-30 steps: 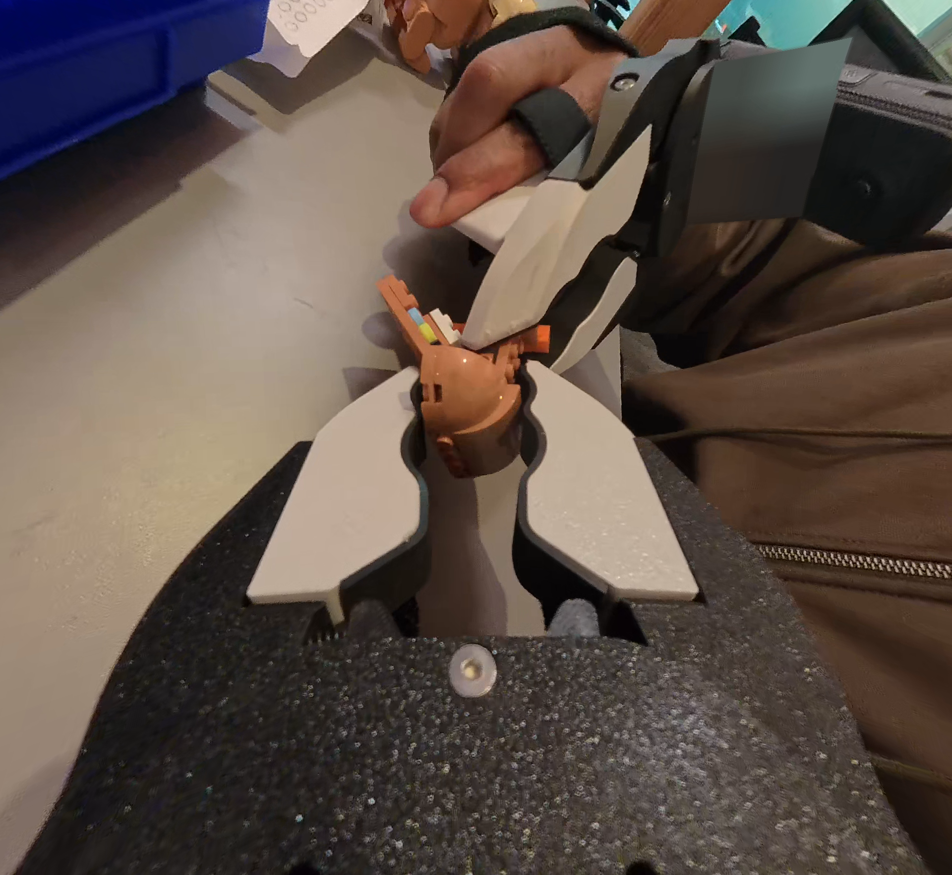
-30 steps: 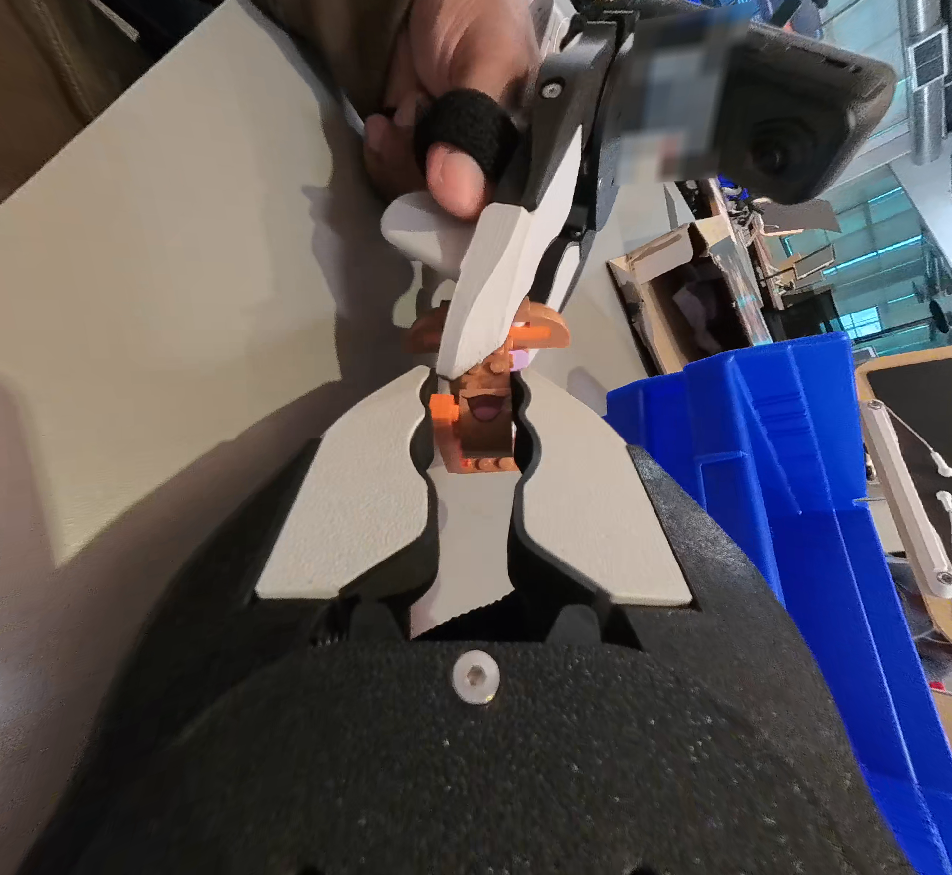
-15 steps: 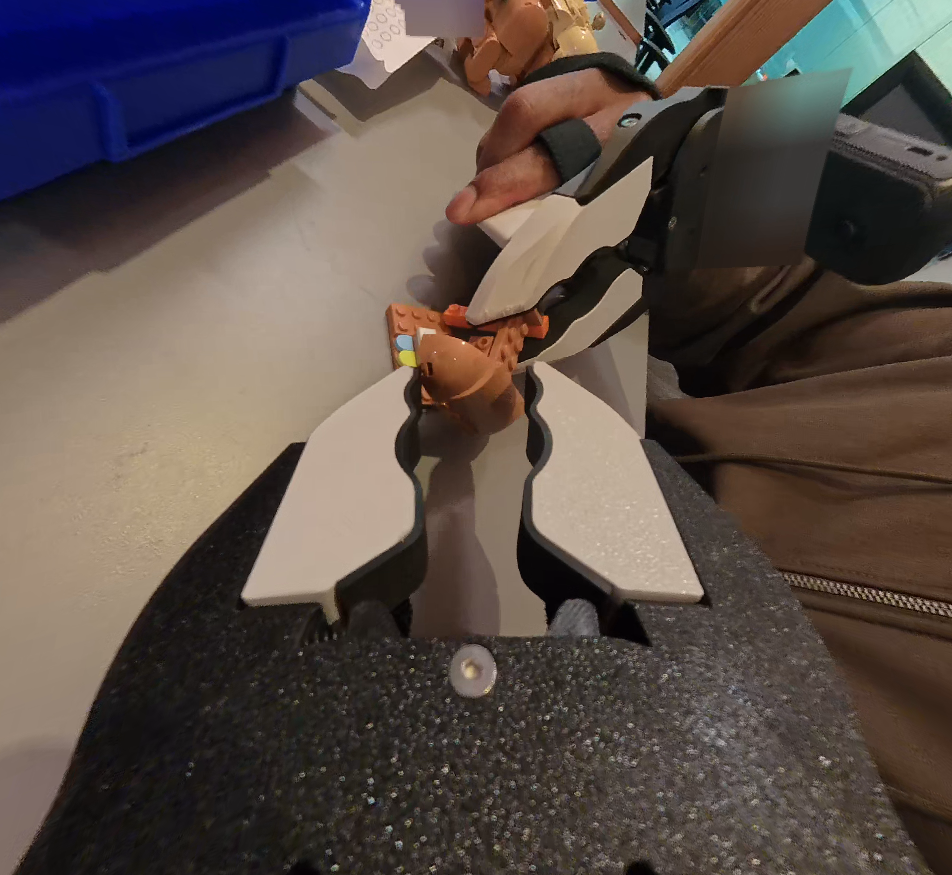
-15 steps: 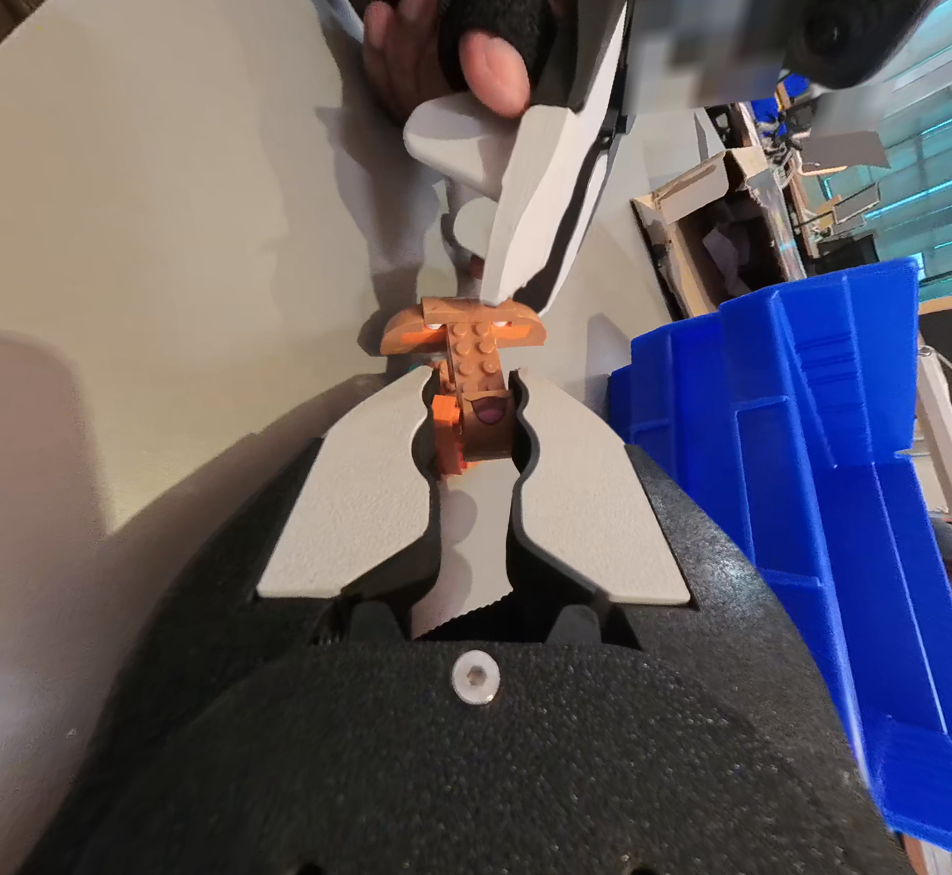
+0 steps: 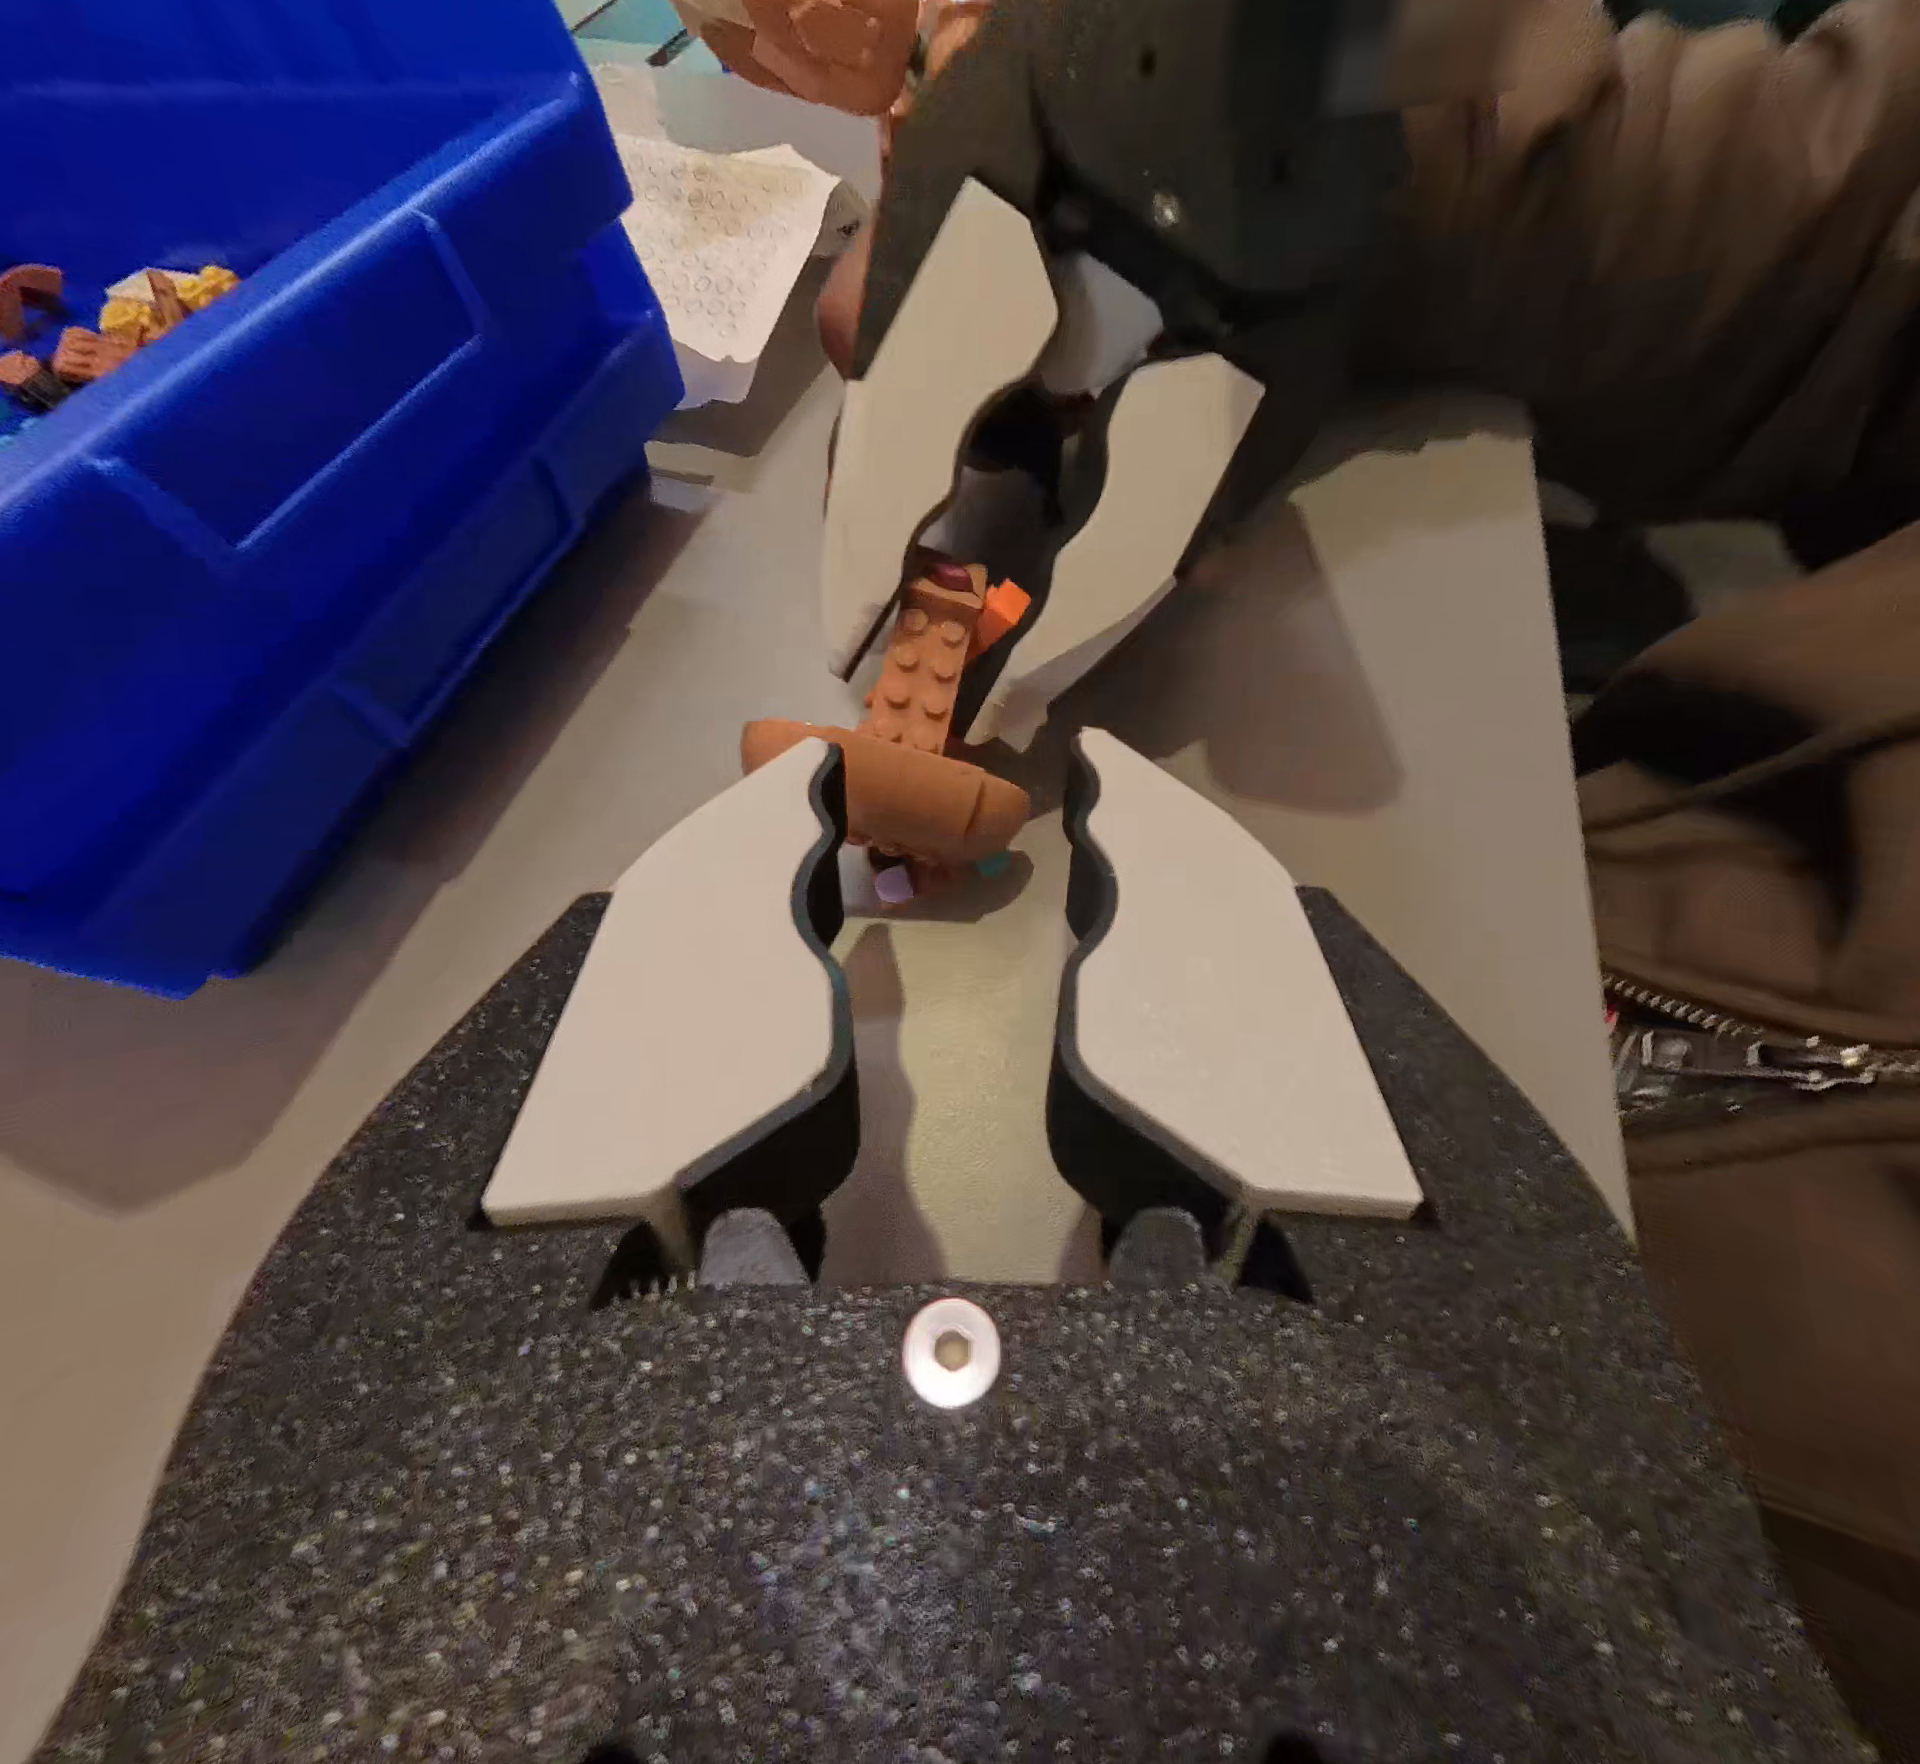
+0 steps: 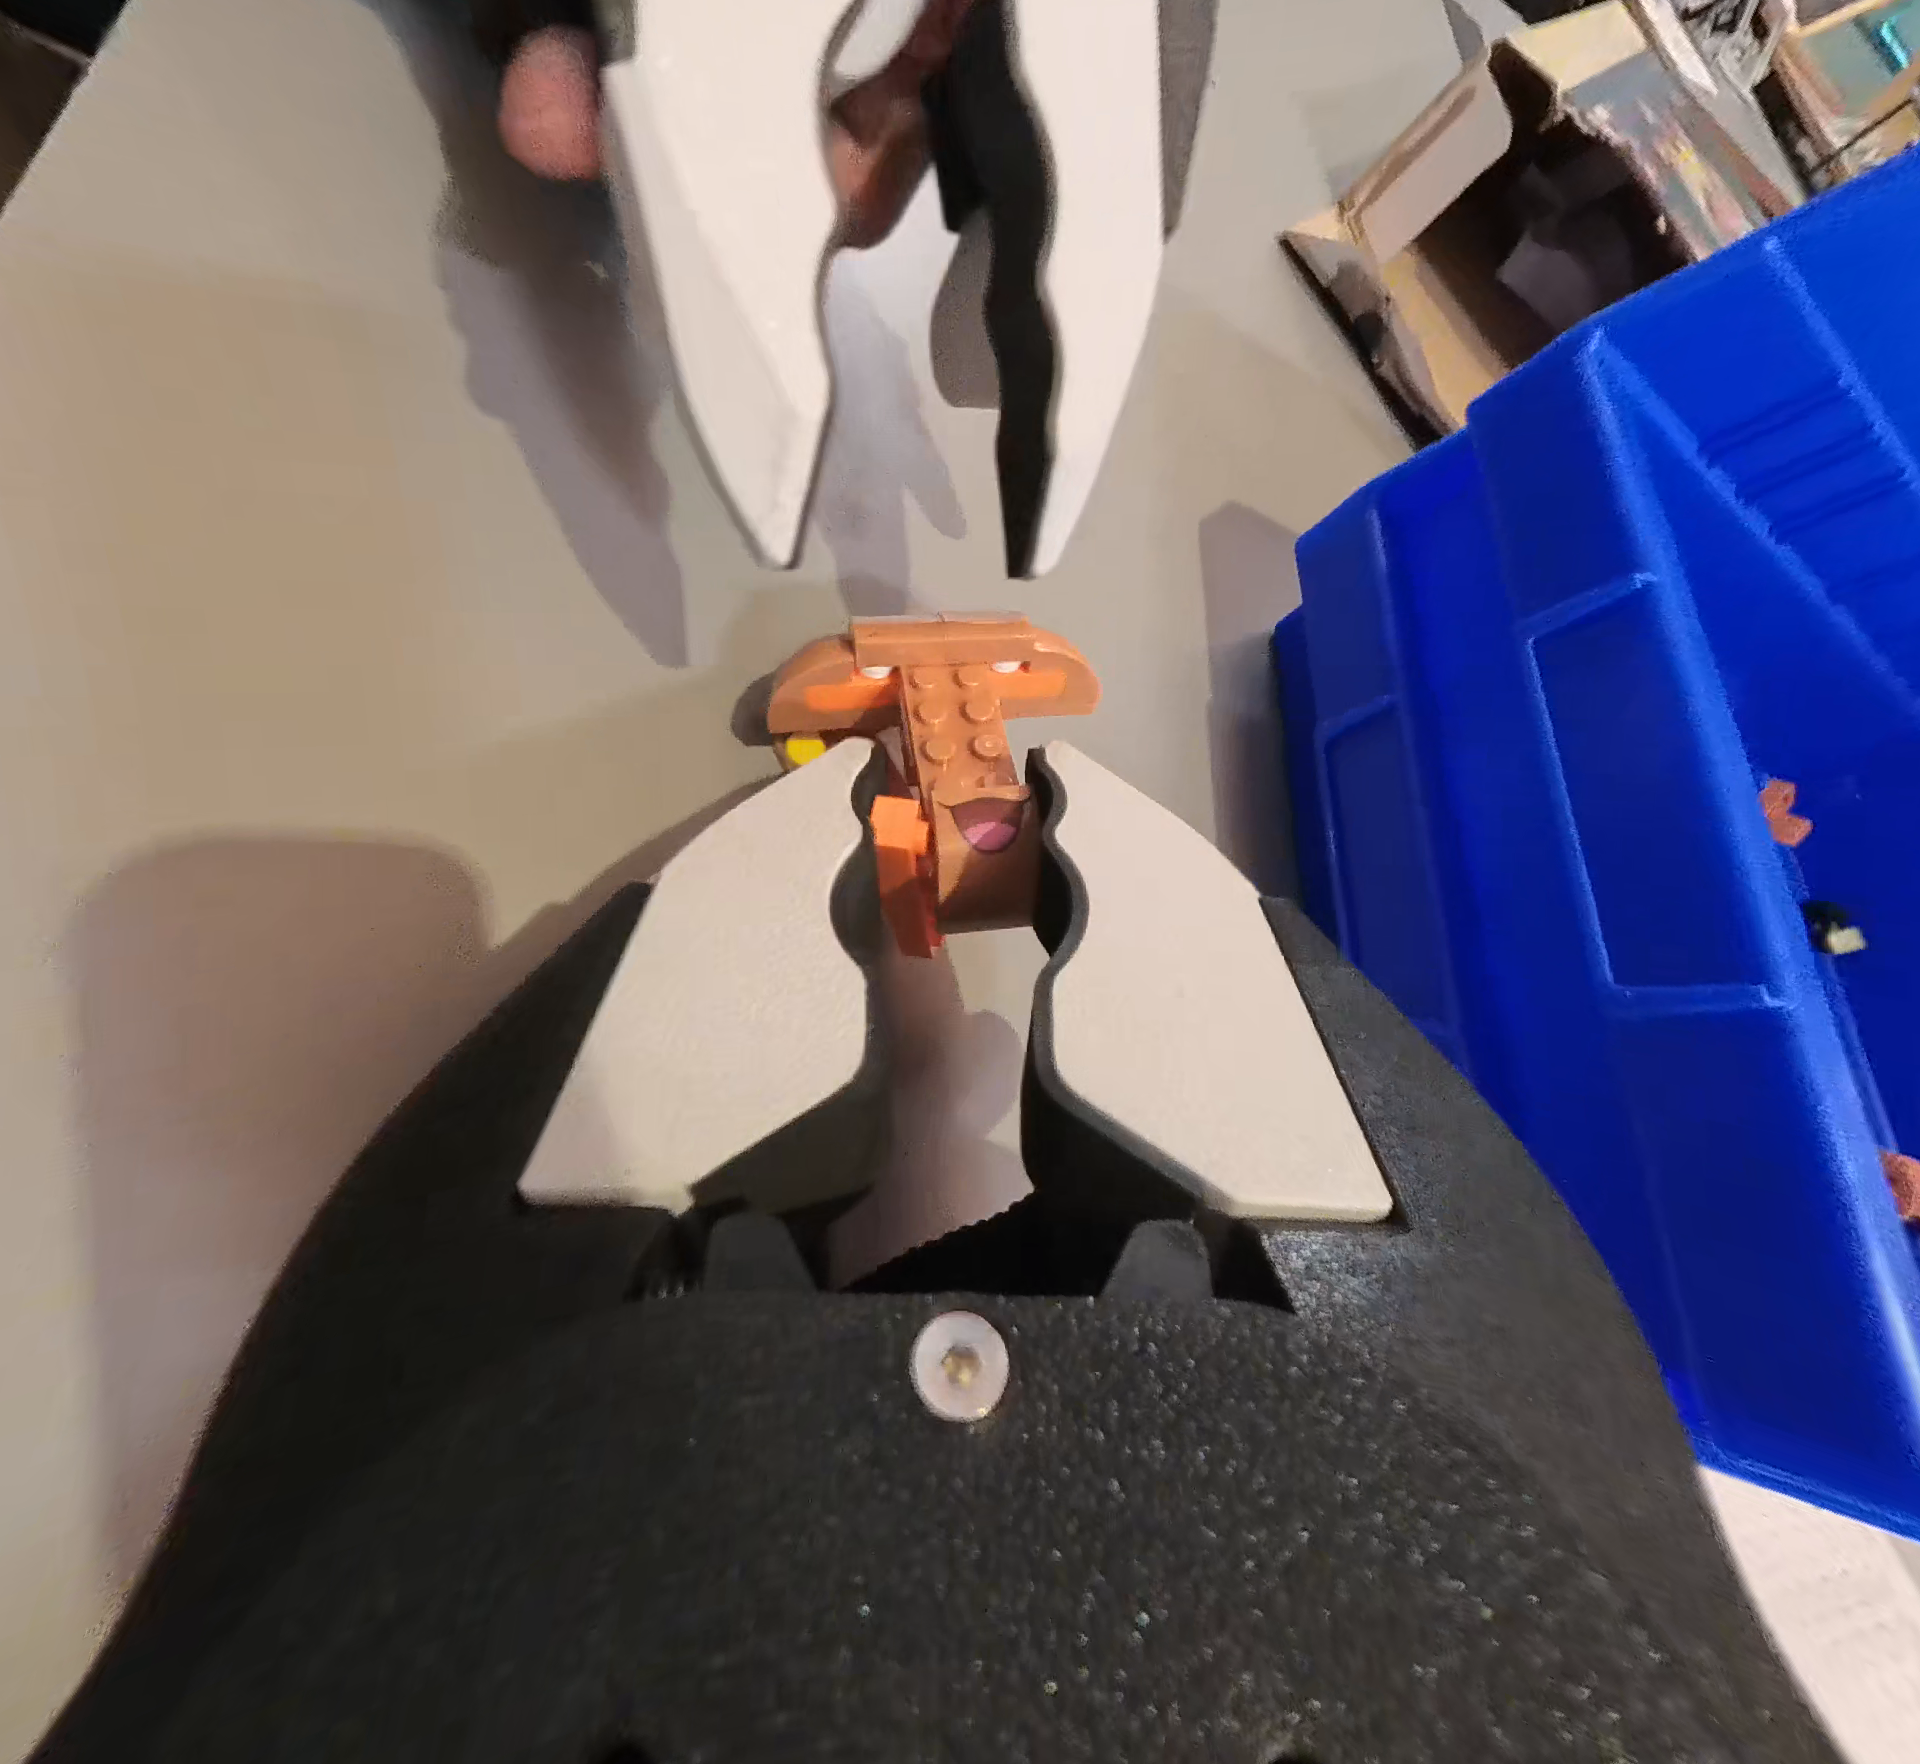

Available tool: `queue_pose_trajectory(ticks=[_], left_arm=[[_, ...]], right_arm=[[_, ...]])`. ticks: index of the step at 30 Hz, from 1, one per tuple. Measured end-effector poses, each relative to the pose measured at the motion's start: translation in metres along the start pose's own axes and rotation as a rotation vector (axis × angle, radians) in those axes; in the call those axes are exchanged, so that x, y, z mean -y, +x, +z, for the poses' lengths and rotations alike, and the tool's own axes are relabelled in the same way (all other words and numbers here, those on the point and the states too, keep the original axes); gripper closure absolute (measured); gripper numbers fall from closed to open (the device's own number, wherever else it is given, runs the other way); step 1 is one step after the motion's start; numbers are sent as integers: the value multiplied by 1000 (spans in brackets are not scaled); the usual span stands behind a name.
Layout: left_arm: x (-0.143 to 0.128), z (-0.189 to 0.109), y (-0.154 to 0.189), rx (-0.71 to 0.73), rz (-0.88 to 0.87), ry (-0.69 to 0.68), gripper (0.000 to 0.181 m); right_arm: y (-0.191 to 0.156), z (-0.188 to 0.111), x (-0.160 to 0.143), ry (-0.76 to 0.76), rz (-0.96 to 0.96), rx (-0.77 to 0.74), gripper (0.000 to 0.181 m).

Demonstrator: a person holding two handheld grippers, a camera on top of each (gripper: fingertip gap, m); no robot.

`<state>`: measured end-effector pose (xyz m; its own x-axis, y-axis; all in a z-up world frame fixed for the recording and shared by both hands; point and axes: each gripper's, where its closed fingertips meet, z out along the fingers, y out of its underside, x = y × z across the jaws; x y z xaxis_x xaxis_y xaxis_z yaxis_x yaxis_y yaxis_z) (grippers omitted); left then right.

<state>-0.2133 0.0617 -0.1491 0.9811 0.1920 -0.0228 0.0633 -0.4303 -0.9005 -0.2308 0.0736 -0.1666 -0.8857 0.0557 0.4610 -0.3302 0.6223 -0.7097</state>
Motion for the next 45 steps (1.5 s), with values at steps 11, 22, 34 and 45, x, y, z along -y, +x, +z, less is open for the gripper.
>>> queue_pose_trajectory(ticks=[11,22,34,45], left_arm=[[4,-10,-25,169,56,21,134],[-28,-26,-25,146,238,-118,136],[-44,-29,-14,40,269,-181,158],[-58,-32,-35,120,137,-254,165]], right_arm=[[22,4,10,50,257,-21,156],[-2,48,27,-41,116,61,156],[-10,58,34,-47,-39,60,155],[-12,45,29,-35,-34,82,137]])
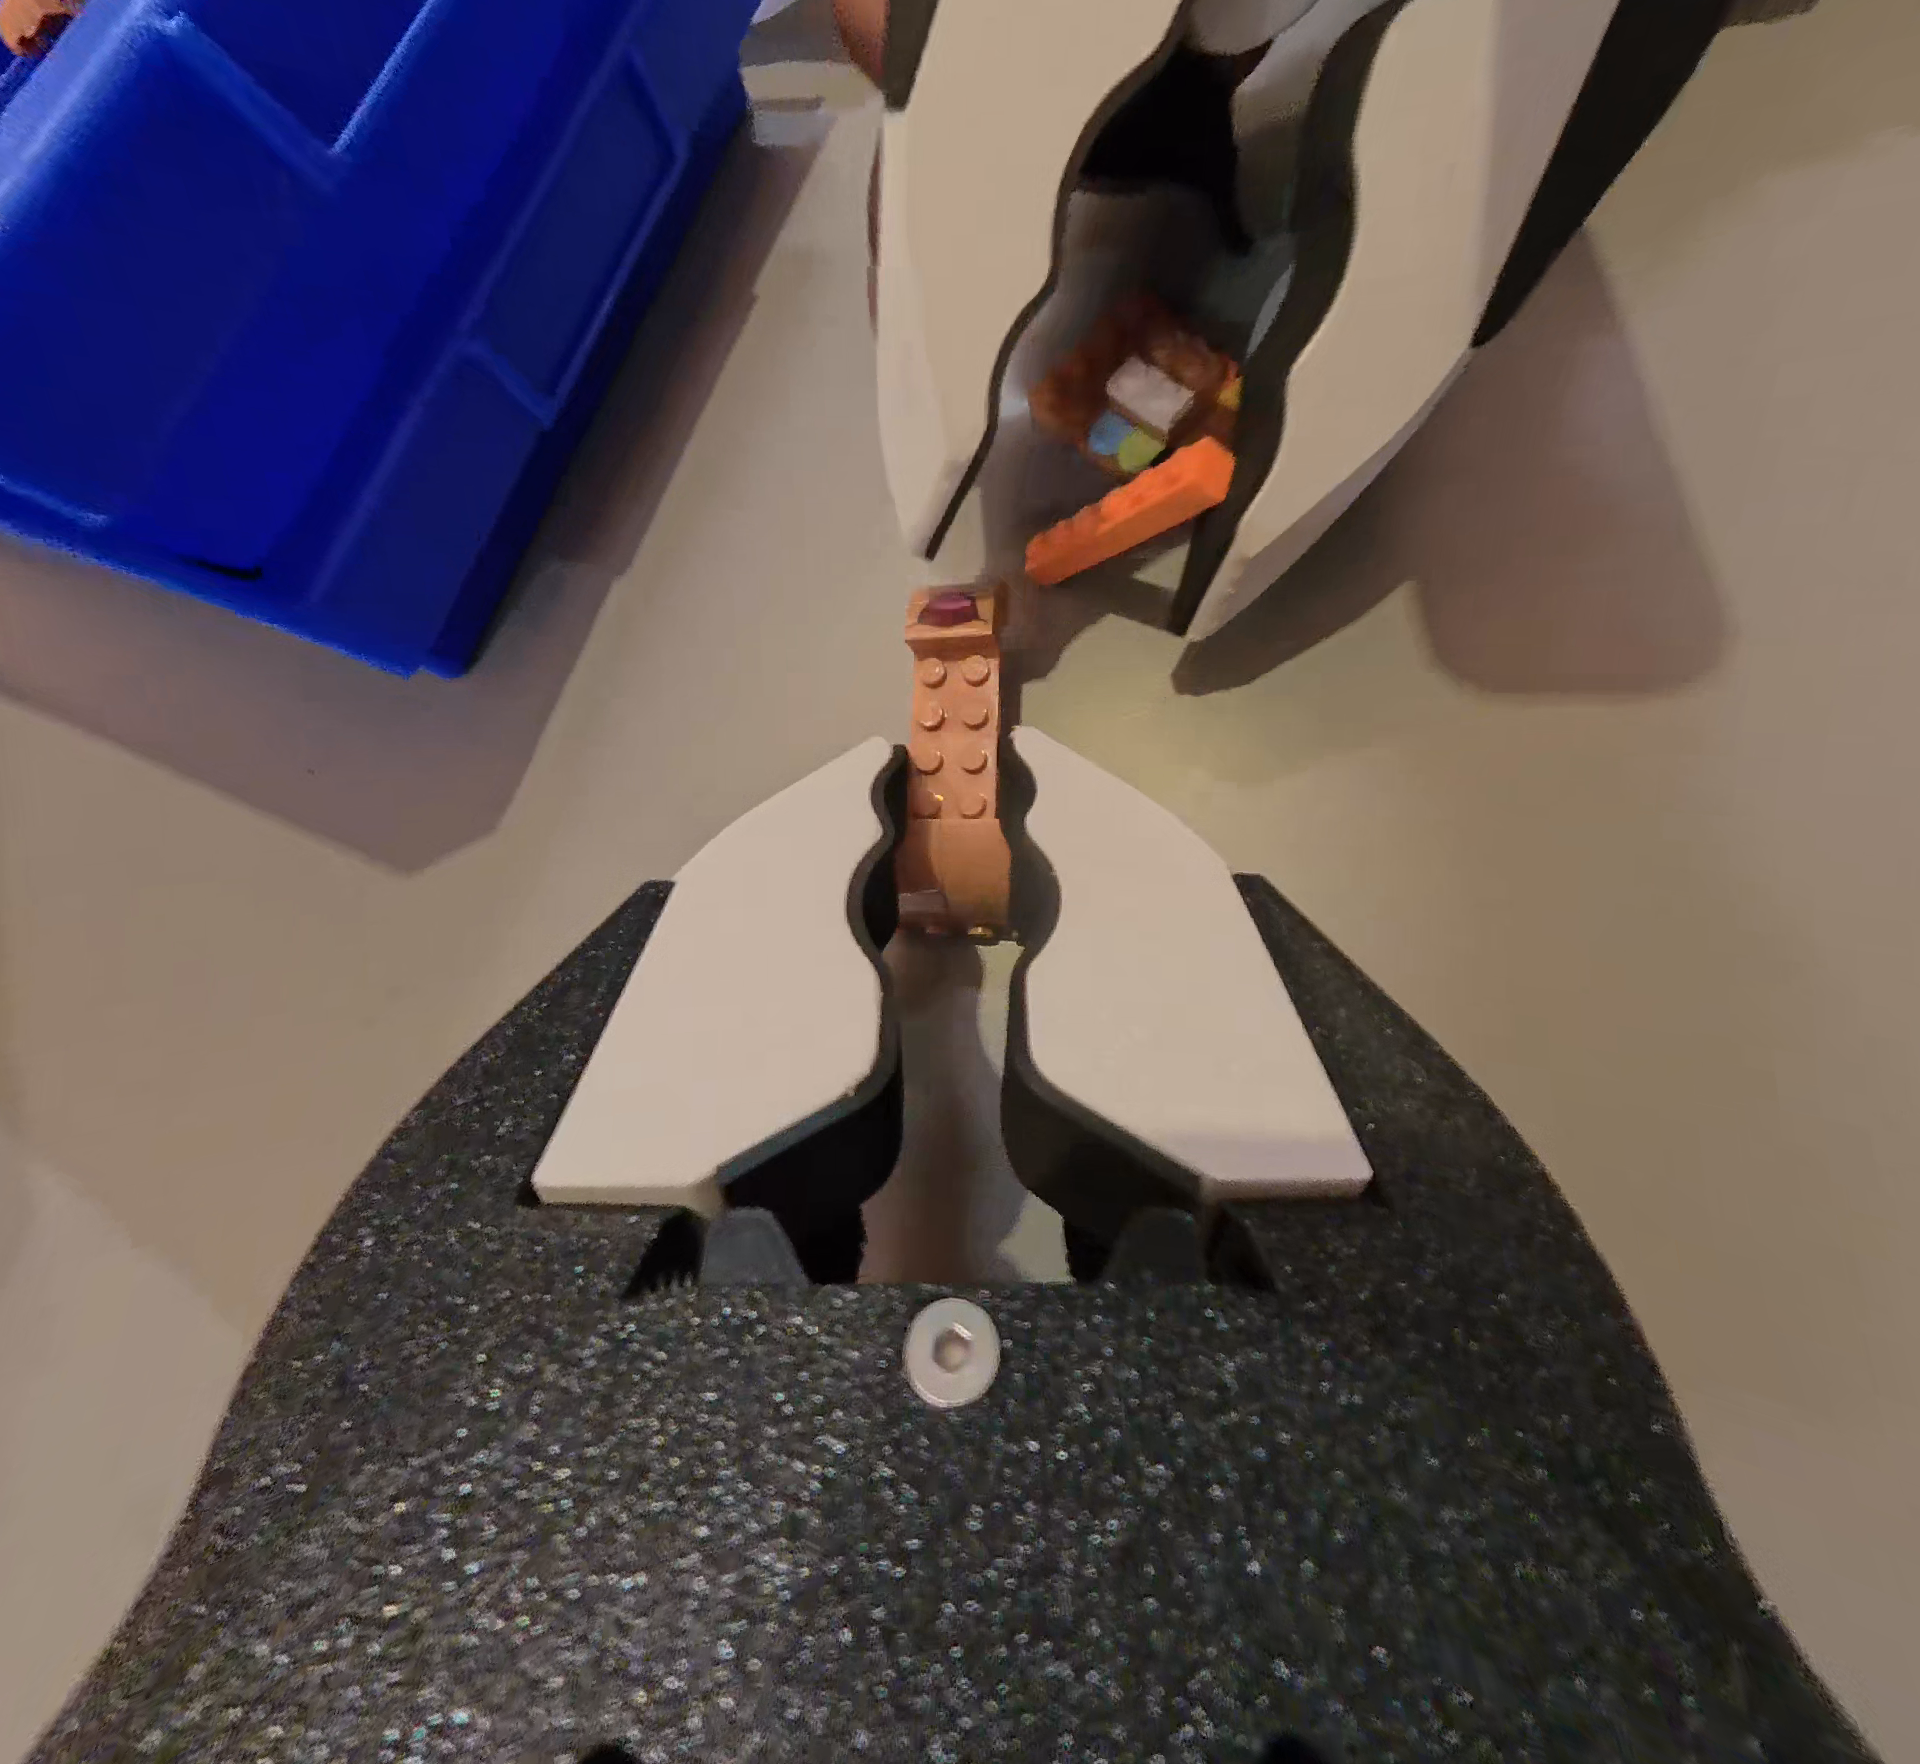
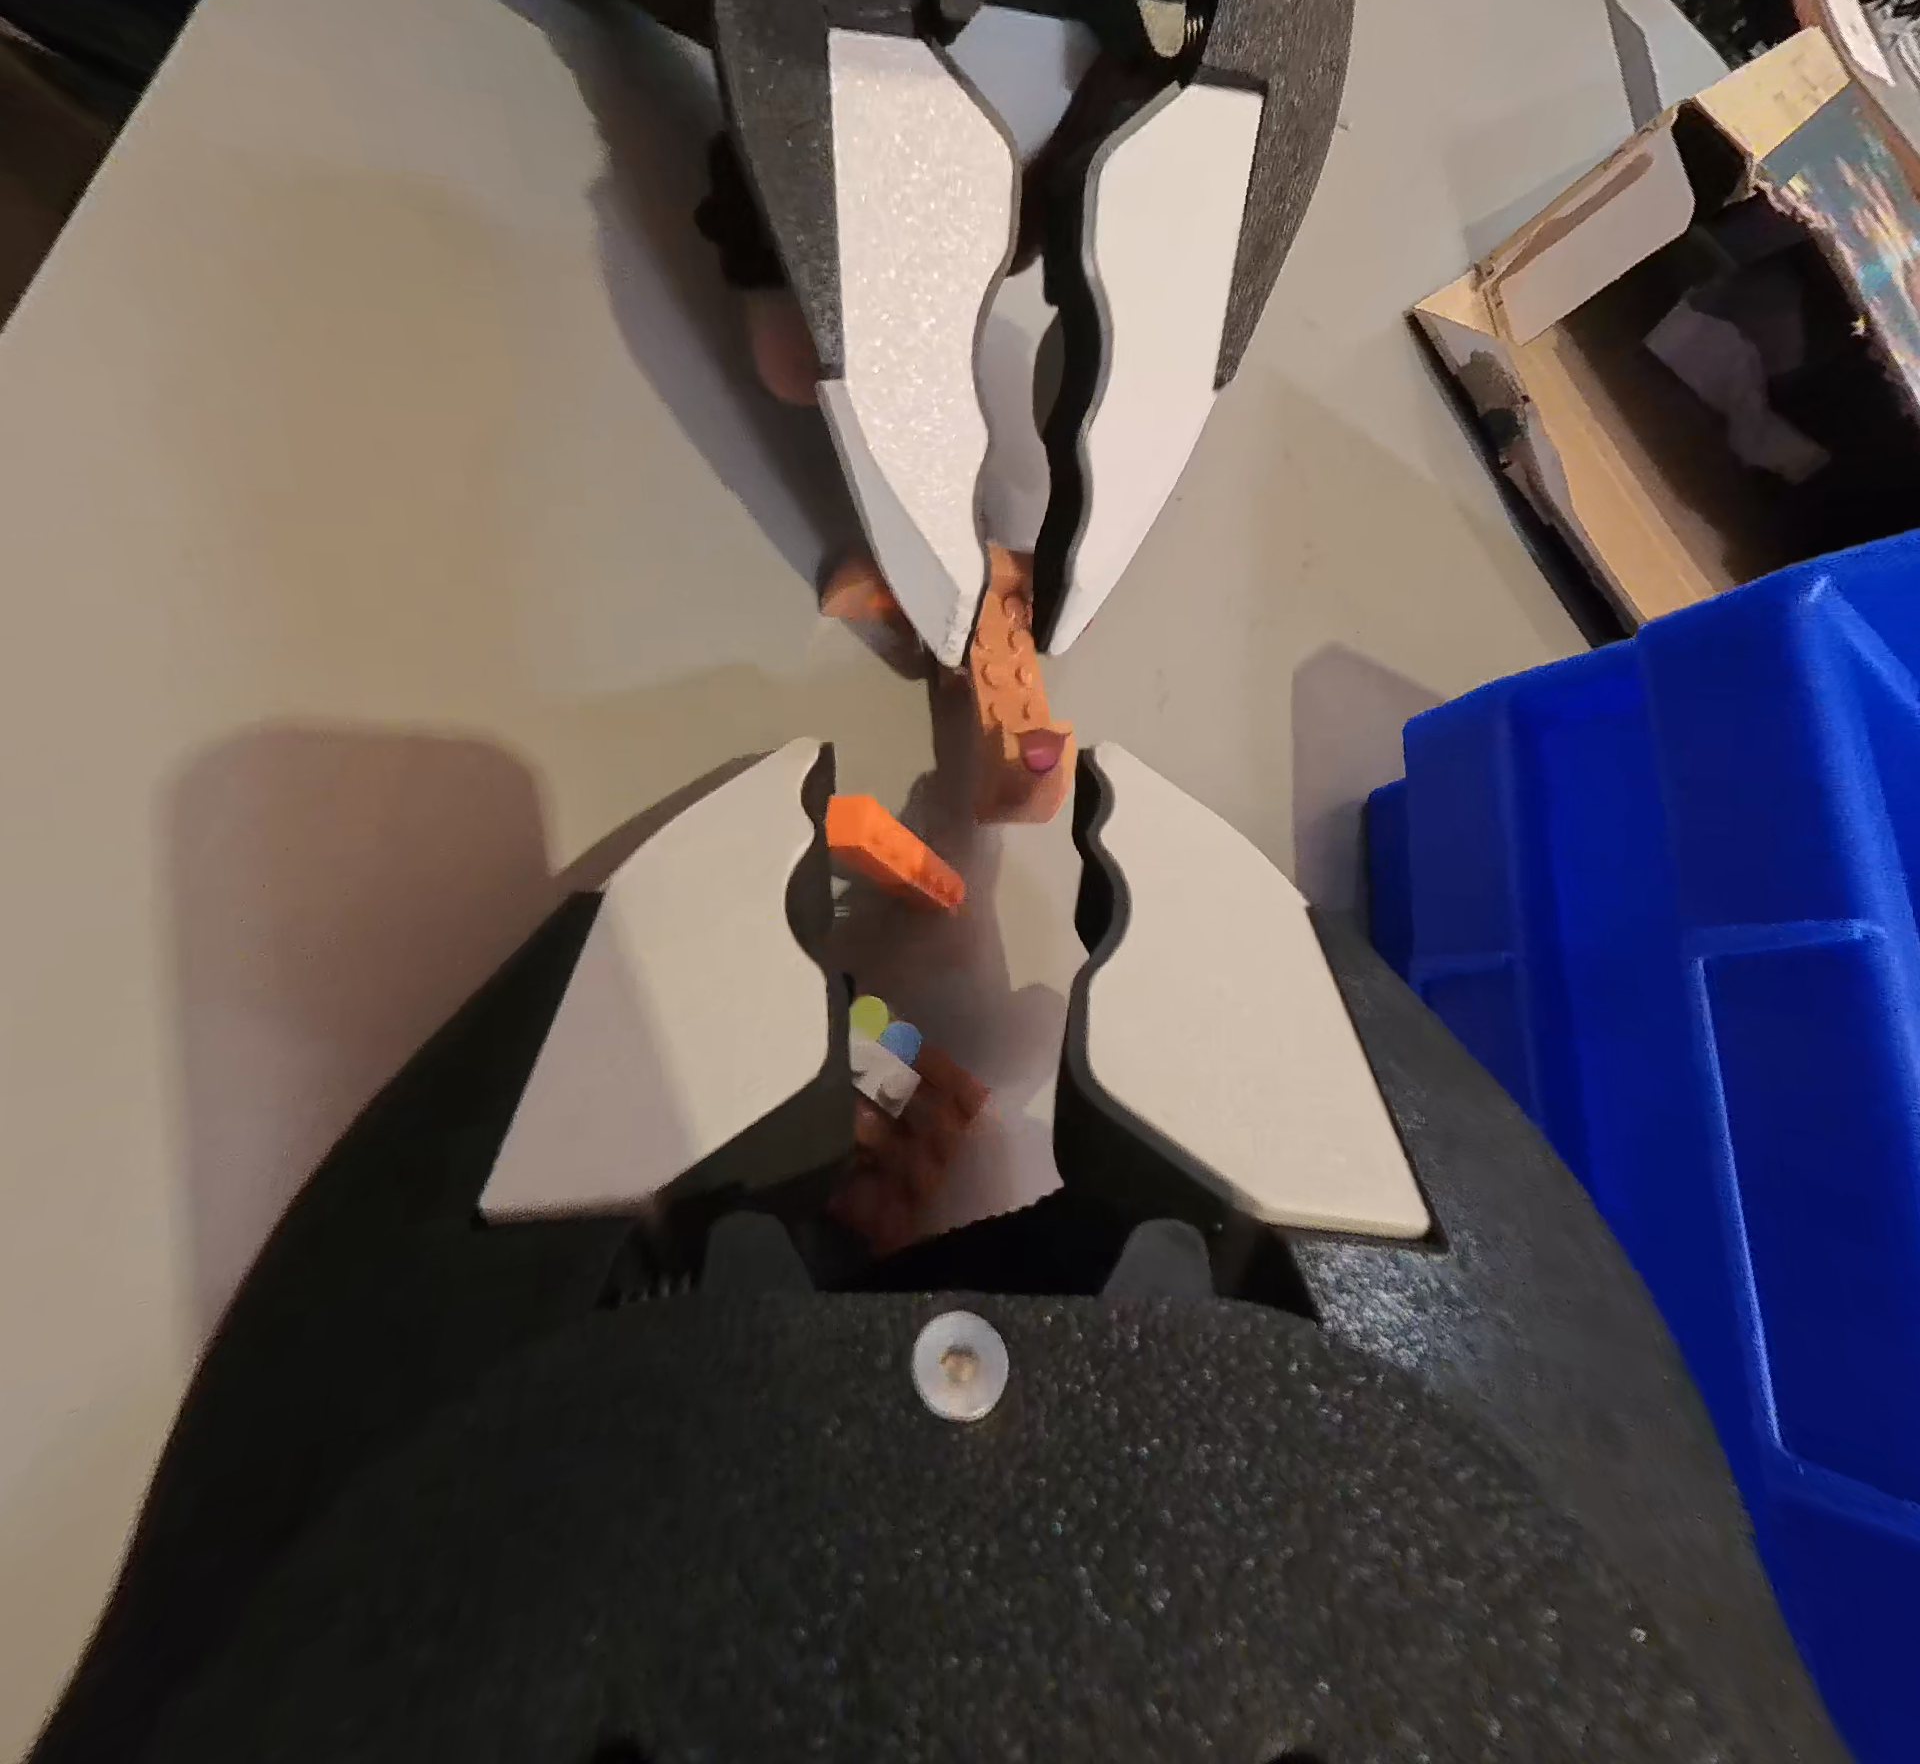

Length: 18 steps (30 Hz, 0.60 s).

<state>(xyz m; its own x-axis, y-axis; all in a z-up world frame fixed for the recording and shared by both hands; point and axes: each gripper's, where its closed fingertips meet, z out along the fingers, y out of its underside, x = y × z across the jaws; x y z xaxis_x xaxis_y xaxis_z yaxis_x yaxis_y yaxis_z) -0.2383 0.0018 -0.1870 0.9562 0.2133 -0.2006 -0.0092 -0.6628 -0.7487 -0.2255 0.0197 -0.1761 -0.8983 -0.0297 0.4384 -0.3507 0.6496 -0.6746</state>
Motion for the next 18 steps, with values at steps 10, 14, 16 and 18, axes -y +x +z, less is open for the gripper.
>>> queue_pose_trajectory(ticks=[10,14,16,18], left_arm=[[15,-11,-12,81,17,91,160],[32,-20,-9,71,22,201,157],[36,-22,-10,84,31,223,157],[35,-21,-13,101,29,216,157]], right_arm=[[10,-16,13,107,-32,-84,176],[19,-29,27,216,9,-120,176],[31,-39,37,283,1,-191,176],[61,-61,53,381,-34,-392,176]])
